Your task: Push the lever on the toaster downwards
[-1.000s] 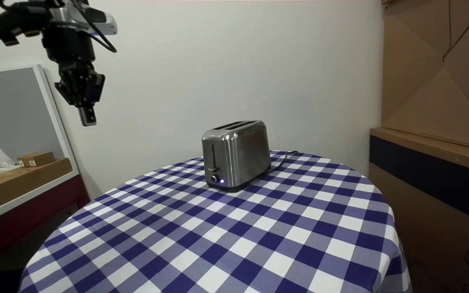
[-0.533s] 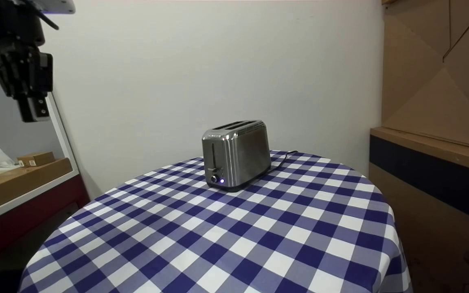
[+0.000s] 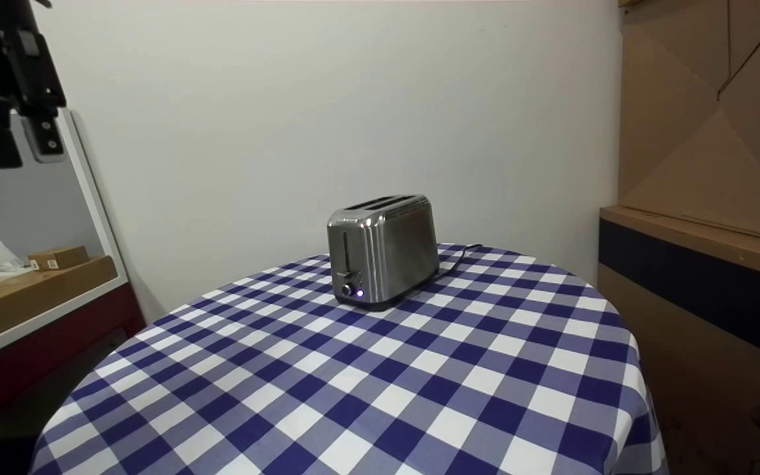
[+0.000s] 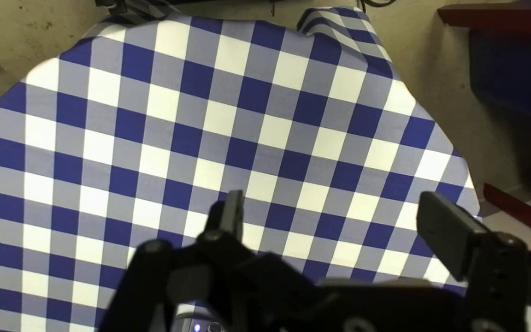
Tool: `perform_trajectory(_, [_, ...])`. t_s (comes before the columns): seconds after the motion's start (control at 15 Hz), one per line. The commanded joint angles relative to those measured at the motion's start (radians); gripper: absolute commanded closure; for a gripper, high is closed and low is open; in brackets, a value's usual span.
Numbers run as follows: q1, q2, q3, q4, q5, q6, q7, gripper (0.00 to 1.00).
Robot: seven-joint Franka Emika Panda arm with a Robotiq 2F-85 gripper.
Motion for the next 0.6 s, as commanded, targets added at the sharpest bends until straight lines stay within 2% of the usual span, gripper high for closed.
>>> perform_trajectory(0.0, [-0.008,-0.047,0.007,-0.010,0.012,-0.016,0.005,0.00])
perform_trajectory(0.53, [-0.010,-0.026,0.011,0.000,0.005,-0.005,0.006,0.00])
